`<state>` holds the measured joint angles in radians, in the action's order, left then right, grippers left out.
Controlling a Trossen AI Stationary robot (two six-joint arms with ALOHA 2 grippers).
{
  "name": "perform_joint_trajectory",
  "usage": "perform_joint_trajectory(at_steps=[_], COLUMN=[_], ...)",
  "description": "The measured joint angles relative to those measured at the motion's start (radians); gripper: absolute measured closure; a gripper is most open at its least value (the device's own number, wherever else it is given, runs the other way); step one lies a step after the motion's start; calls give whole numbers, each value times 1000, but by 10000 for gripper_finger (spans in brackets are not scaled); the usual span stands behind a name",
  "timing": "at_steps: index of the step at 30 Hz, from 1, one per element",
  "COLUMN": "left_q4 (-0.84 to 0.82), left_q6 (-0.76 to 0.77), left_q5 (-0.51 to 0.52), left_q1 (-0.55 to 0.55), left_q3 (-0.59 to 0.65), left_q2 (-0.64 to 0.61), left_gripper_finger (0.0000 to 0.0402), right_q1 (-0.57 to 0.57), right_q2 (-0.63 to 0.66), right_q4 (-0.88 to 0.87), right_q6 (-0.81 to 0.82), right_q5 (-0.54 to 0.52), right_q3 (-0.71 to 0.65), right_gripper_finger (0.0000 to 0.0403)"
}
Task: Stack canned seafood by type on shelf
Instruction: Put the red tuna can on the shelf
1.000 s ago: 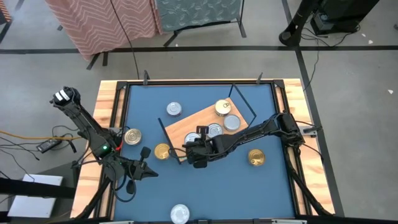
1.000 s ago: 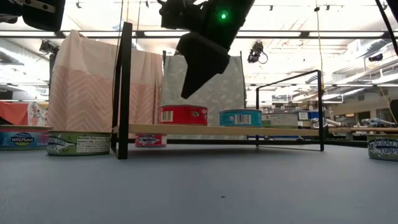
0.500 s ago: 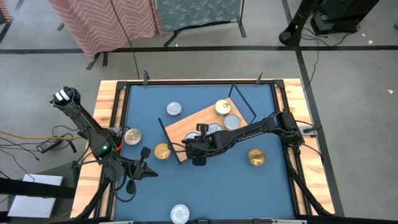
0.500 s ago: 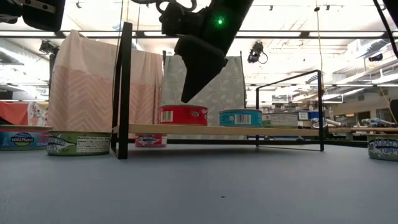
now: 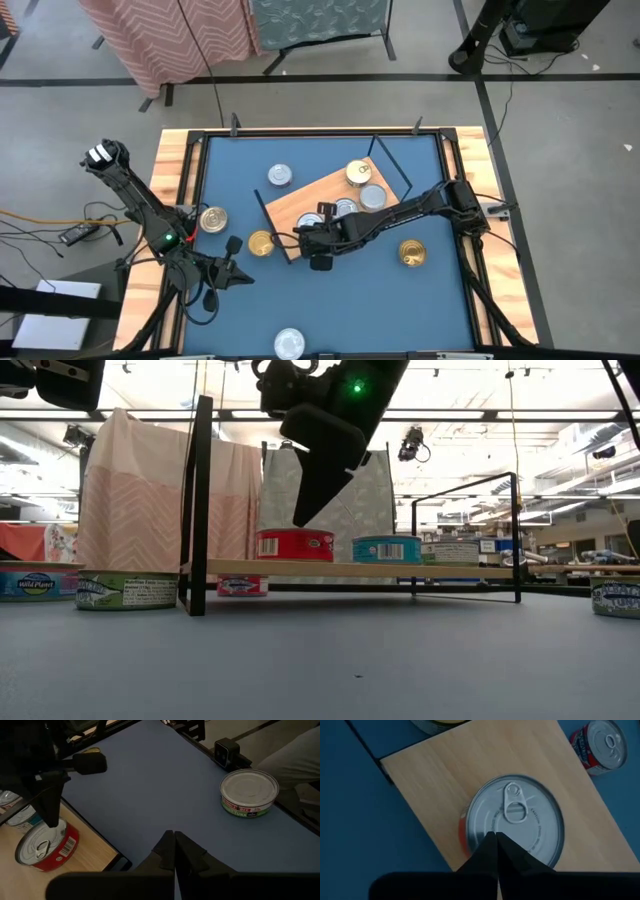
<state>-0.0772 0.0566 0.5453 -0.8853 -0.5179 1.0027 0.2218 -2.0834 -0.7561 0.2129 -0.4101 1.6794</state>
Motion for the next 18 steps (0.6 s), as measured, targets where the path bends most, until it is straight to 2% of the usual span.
perform_joint_trajectory(at_steps=[13, 18], left_q4=[6, 6], left_q6=[0, 0], left_q5=[0, 0], left_q1=[0, 0], left_q3=[0, 0], left_q2=[0, 0], left_gripper_finger=[398, 398], right_q1=[10, 11], right_q2=[0, 0], right_q4=[-23, -9], right_q6=[20, -3], right_q5=[8, -29], right_q3=[0, -18], right_gripper_finger=[400, 400])
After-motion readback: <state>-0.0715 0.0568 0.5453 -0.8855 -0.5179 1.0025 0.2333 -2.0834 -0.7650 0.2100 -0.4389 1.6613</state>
